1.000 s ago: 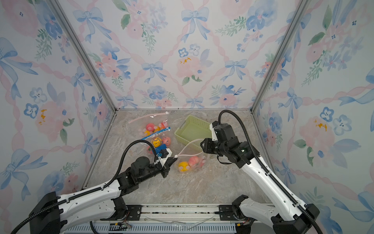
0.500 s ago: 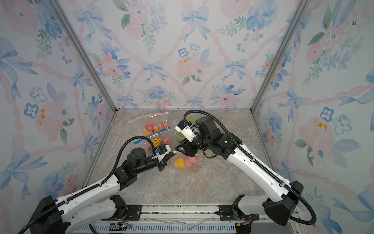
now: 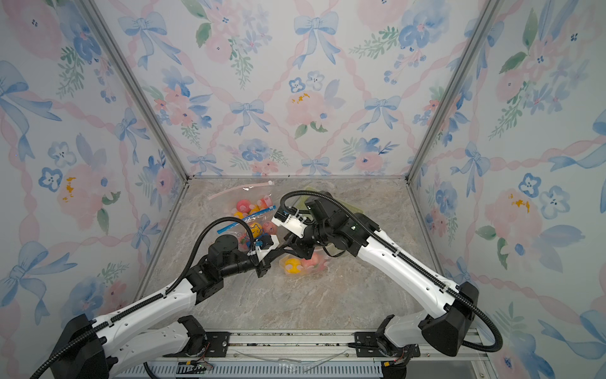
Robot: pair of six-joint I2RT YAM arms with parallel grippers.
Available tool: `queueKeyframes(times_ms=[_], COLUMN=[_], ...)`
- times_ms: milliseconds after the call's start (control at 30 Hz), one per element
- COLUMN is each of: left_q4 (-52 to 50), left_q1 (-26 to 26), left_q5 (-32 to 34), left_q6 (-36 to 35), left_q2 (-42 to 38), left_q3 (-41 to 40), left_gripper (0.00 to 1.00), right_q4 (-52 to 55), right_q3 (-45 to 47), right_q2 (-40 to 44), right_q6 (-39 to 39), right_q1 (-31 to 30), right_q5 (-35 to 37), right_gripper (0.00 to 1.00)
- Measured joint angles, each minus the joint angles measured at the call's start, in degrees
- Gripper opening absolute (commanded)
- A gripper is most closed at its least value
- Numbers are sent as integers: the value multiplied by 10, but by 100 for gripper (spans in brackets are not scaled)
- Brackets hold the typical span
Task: Place the peach in a zip-top bag and seal the zipper
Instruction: Zip the zipper on the zipper food storage bag.
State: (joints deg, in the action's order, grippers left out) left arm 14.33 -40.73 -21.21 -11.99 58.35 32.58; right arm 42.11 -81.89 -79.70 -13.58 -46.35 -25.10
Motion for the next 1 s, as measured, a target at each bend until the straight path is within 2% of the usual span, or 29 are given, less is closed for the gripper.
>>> queueKeyframes(times_ms=[533, 833, 1000], left_q4=[-13, -17, -17], left_q1=[6, 7, 7], left_q5=[-19, -22, -22], left_q6=[0, 0, 0], left_q2=[0, 0, 4], left_q3=[7, 8, 10], left_gripper=[0, 0, 0], right_q4=[6, 6, 6], right_q3=[4, 4, 6], right_q2=[-23, -31, -31], right_q6=[-26, -32, -34], right_q1=[0, 6, 10], right_q5=[2, 0, -1], right_gripper=[35, 21, 20])
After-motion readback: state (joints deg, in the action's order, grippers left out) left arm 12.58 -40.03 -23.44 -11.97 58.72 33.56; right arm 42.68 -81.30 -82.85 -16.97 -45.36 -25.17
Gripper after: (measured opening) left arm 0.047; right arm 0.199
